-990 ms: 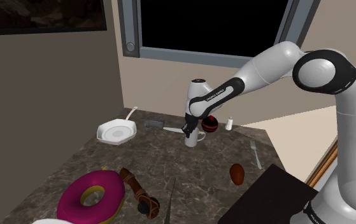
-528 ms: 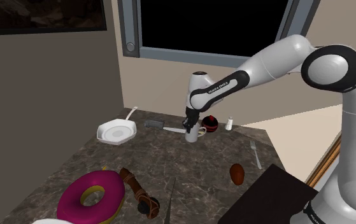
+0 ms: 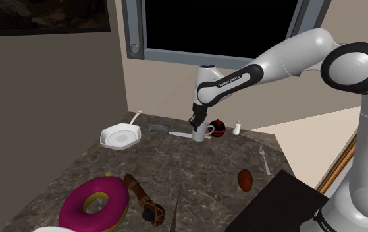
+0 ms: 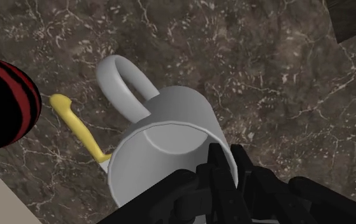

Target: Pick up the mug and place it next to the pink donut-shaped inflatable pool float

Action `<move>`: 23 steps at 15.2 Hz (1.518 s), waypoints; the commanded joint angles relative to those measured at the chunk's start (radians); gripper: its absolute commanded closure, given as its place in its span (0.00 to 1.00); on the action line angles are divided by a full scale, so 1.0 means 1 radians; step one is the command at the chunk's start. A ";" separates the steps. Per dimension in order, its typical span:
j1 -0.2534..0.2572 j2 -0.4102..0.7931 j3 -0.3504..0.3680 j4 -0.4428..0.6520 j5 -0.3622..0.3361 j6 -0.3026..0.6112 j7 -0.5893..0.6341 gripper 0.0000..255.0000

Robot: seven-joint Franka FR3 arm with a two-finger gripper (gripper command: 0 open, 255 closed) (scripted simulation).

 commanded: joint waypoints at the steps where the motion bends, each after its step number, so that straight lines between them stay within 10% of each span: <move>1: 0.000 -0.014 0.001 0.007 0.002 -0.022 -0.001 1.00; 10: -0.001 -0.063 0.003 0.054 0.008 -0.117 -0.006 1.00; 23: 0.173 -0.152 0.108 -0.069 -0.029 -0.091 0.295 1.00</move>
